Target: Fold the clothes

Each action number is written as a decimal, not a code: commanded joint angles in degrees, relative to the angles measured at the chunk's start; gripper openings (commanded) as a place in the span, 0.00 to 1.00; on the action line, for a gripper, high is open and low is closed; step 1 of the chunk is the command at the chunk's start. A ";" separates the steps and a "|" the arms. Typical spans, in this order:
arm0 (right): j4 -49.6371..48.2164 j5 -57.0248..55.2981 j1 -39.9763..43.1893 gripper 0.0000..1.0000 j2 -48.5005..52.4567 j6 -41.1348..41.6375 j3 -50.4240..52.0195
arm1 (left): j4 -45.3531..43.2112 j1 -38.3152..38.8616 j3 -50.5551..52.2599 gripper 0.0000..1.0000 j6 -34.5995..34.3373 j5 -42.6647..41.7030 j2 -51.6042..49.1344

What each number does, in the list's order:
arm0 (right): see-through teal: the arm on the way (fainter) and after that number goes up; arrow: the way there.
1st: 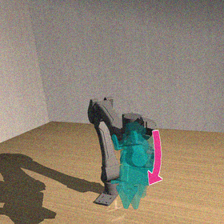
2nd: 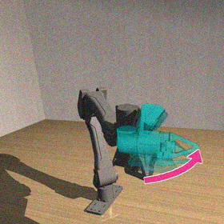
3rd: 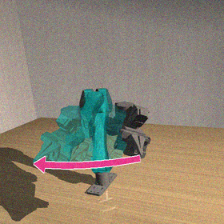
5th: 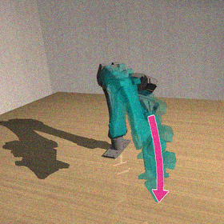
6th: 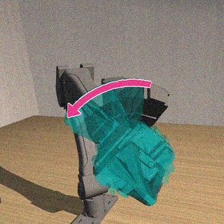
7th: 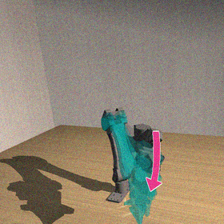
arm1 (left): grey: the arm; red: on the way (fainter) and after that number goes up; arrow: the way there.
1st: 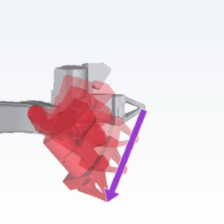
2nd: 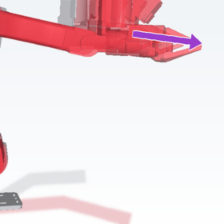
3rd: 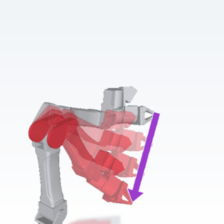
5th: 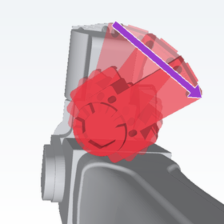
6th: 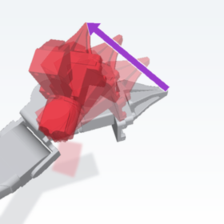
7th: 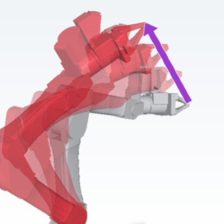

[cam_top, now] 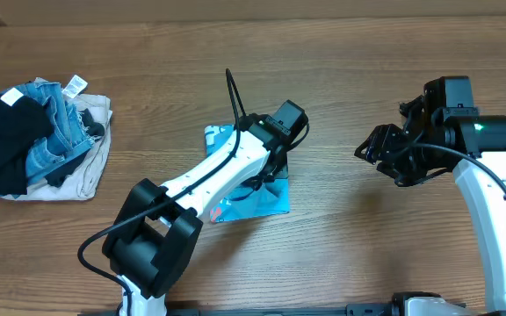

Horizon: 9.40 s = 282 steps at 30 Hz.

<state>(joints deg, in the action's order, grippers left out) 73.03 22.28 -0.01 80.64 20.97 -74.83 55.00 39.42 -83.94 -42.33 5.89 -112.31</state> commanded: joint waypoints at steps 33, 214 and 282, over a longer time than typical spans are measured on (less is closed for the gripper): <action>-47.67 0.17 -38.36 0.04 23.45 -2.95 6.99 | 41.79 -34.16 -53.81 0.13 25.68 -13.03 3.48; -17.16 5.60 -24.61 0.52 11.63 -8.59 7.58 | -1.03 -40.68 14.84 1.00 18.58 -33.03 9.64; -43.15 -0.37 -24.72 0.04 35.32 13.79 10.60 | -33.88 -27.17 21.11 0.22 25.35 -50.29 -12.48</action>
<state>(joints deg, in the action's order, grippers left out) 29.12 24.84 -24.08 112.03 34.50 -65.58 20.36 11.55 -65.12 -14.41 -55.11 -120.68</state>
